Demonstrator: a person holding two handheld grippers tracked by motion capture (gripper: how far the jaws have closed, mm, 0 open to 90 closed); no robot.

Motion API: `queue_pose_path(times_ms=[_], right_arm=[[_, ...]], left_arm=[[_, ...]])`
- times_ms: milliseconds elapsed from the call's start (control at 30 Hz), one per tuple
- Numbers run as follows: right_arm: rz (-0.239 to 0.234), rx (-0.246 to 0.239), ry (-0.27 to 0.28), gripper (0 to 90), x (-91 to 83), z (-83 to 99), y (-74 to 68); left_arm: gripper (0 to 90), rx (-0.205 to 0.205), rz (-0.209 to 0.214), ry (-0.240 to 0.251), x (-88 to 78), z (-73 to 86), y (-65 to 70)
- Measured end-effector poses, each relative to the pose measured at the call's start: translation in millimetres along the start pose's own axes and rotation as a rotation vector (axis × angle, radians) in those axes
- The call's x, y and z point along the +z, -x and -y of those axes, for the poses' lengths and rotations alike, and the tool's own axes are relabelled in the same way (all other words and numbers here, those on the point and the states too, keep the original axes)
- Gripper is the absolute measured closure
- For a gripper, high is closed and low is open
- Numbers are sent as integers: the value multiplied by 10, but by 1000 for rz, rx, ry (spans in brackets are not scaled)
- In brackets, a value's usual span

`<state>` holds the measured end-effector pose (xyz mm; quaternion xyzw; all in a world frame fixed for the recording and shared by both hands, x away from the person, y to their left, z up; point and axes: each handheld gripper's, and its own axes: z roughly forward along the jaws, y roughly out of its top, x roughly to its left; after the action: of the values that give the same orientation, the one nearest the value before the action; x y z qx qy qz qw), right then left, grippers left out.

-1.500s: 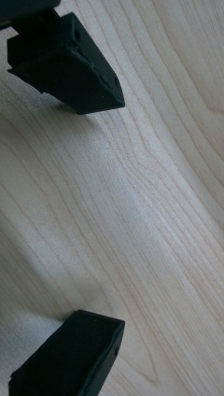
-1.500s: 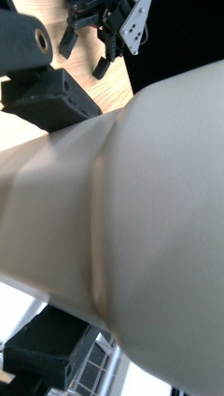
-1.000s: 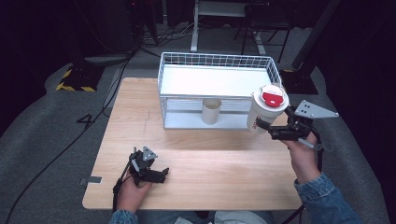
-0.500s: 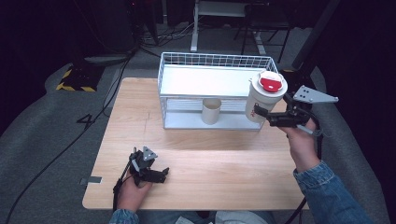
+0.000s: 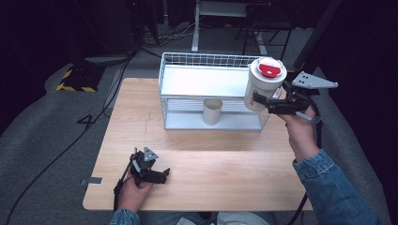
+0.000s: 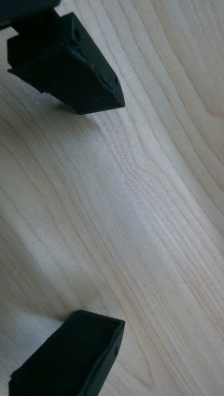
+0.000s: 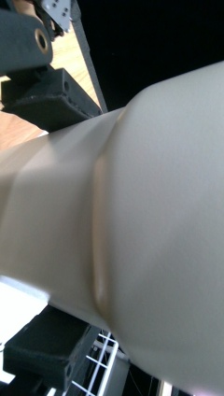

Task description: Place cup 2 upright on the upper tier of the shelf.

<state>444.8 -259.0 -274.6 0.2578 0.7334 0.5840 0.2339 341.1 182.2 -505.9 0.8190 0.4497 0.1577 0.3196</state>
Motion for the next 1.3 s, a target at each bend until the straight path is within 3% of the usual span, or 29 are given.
queue_pose_path(times_ms=[367,833,1300], right_arm=[[11,23,17,148,220,-140,134],[22,14,18,147,678,-330,169],[25,50,24,147,1116,-341,235]], left_arm=[[2,1,1,-3,1,-5,-5],[2,-1,-2,0,3,-4,-1],[2,-2,-5,-1,3,-4,1]])
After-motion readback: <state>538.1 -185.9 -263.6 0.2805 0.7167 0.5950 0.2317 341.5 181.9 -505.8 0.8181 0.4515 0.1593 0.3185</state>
